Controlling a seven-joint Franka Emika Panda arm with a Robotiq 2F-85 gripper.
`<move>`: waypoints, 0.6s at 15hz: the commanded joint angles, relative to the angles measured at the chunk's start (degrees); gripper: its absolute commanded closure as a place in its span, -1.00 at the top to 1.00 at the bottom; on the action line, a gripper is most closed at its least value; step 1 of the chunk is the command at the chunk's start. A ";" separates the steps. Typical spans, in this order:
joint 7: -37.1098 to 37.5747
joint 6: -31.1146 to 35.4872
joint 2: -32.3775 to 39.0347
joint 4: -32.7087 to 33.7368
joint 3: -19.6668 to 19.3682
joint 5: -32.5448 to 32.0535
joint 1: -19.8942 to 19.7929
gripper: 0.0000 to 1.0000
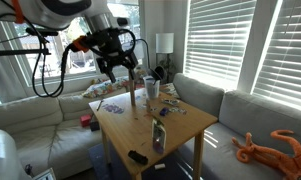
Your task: Put one block on the table
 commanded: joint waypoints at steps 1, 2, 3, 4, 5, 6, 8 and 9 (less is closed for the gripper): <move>-2.37 3.14 -2.19 5.58 -0.89 2.34 3.08 1.00; -0.70 1.12 -1.87 3.60 -0.07 0.51 1.82 1.00; -0.74 1.28 -2.32 4.43 -0.08 0.59 2.15 1.00; -0.73 1.19 -2.45 4.36 -0.08 0.56 2.11 1.00; -0.72 1.19 -2.41 4.02 -0.10 0.55 2.06 1.00; -0.70 1.19 -2.14 3.72 -0.12 0.55 2.03 1.00; 1.03 -0.42 1.30 6.23 1.09 1.71 2.39 1.00; 1.74 -0.91 3.32 8.15 1.55 3.61 3.43 1.00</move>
